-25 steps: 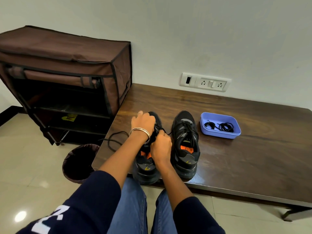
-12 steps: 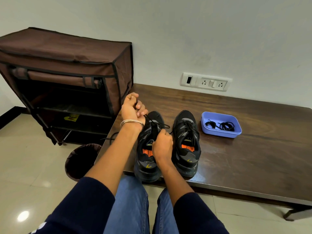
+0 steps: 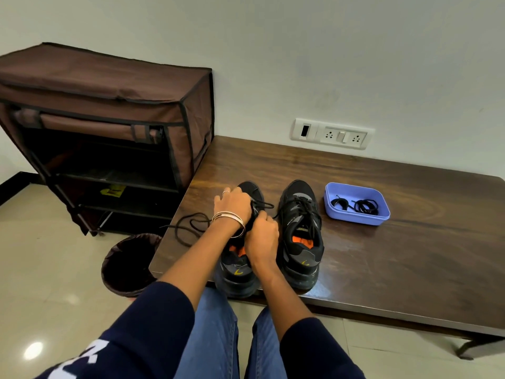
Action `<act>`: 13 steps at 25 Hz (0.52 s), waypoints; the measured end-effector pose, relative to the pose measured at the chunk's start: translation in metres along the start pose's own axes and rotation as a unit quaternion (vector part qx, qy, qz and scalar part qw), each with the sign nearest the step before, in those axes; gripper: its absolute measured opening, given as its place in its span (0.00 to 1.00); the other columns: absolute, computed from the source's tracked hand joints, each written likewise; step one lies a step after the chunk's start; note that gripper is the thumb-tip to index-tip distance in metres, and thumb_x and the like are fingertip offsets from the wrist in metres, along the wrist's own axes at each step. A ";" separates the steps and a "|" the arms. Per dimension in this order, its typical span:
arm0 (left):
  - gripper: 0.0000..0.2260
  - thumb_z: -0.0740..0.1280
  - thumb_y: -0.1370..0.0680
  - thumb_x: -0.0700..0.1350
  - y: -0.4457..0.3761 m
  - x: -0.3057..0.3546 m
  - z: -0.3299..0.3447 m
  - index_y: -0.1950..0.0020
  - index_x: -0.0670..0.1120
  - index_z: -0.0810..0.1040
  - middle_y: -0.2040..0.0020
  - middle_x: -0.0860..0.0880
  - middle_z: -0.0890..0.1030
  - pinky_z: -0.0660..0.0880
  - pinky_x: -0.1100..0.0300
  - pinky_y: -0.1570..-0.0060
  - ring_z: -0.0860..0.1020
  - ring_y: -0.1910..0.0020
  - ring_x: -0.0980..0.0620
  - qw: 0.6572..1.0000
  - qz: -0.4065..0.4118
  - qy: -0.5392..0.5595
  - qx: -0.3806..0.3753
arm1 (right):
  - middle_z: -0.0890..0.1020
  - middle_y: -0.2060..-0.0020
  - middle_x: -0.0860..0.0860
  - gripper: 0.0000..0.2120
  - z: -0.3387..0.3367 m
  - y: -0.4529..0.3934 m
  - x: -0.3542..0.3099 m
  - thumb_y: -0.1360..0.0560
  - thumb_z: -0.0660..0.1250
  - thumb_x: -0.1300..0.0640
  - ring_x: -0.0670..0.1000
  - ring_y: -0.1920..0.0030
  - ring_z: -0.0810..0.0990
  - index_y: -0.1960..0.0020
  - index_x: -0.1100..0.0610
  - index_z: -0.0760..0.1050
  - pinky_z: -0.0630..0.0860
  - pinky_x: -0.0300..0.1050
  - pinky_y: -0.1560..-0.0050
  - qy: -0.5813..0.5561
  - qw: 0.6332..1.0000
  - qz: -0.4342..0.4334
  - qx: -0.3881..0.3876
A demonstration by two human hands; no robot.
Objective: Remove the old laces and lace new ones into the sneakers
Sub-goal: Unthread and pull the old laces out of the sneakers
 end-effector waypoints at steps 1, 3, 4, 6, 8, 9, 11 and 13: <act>0.11 0.59 0.20 0.46 0.001 -0.003 -0.001 0.45 0.47 0.80 0.38 0.47 0.73 0.66 0.43 0.38 0.67 0.34 0.42 0.999 -0.005 0.028 -0.015 | 0.77 0.41 0.60 0.17 0.000 0.000 0.000 0.24 0.61 0.66 0.59 0.39 0.73 0.35 0.64 0.69 0.72 0.49 0.41 -0.001 1.000 0.002 0.001; 0.10 0.58 0.20 0.44 0.002 -0.013 -0.007 0.50 0.47 0.80 0.40 0.47 0.76 0.66 0.44 0.37 0.70 0.37 0.44 0.990 -0.020 0.141 -0.005 | 0.77 0.41 0.59 0.18 0.000 0.002 0.001 0.25 0.64 0.65 0.58 0.39 0.73 0.35 0.64 0.69 0.73 0.49 0.40 -0.006 1.000 0.003 -0.001; 0.10 0.58 0.20 0.42 0.004 -0.019 -0.011 0.53 0.46 0.79 0.43 0.47 0.79 0.68 0.47 0.38 0.74 0.41 0.46 0.967 -0.028 0.254 0.016 | 0.76 0.41 0.59 0.19 0.000 0.002 0.000 0.25 0.66 0.65 0.58 0.39 0.73 0.35 0.64 0.69 0.73 0.49 0.40 -0.005 1.000 0.002 -0.002; 0.11 0.56 0.18 0.38 0.009 -0.028 -0.017 0.56 0.43 0.75 0.56 0.46 0.83 0.75 0.49 0.44 0.80 0.54 0.48 0.817 -0.043 0.573 0.041 | 0.77 0.41 0.59 0.20 0.000 0.002 0.000 0.26 0.67 0.64 0.57 0.38 0.73 0.35 0.64 0.69 0.73 0.49 0.39 -0.002 1.000 0.004 -0.002; 0.11 0.52 0.17 0.37 0.015 -0.031 -0.025 0.55 0.43 0.71 0.71 0.48 0.77 0.80 0.52 0.61 0.77 0.71 0.49 0.573 -0.088 0.814 0.039 | 0.77 0.41 0.59 0.21 0.000 0.002 0.000 0.26 0.68 0.63 0.57 0.38 0.73 0.35 0.63 0.69 0.73 0.48 0.38 0.000 1.000 0.006 0.000; 0.11 0.51 0.17 0.37 0.015 -0.032 -0.029 0.55 0.44 0.69 0.75 0.50 0.72 0.76 0.58 0.71 0.71 0.77 0.52 0.478 -0.106 0.871 0.042 | 0.77 0.41 0.58 0.21 0.000 0.002 0.000 0.26 0.68 0.63 0.57 0.38 0.73 0.35 0.63 0.69 0.72 0.48 0.38 0.002 1.000 0.007 0.000; 0.11 0.52 0.18 0.38 0.015 -0.039 -0.035 0.57 0.45 0.69 0.77 0.52 0.65 0.61 0.66 0.81 0.60 0.81 0.56 0.427 -0.134 0.892 0.063 | 0.77 0.40 0.58 0.21 -0.001 0.002 -0.001 0.26 0.68 0.62 0.57 0.38 0.73 0.35 0.63 0.69 0.72 0.47 0.39 0.003 1.000 0.009 -0.002; 0.11 0.59 0.19 0.44 0.013 -0.052 -0.039 0.60 0.45 0.74 0.75 0.52 0.69 0.62 0.65 0.78 0.65 0.78 0.57 0.666 -0.109 0.728 0.121 | 0.77 0.41 0.59 0.20 -0.001 0.002 0.000 0.26 0.68 0.63 0.57 0.38 0.73 0.35 0.63 0.69 0.73 0.48 0.38 0.001 1.000 0.009 0.000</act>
Point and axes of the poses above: each hand's wrist, its own y-axis away from the middle knuckle, its own z-axis out of the palm, x = y × z, the point moved 4 cm from there along -y, towards the middle knuckle
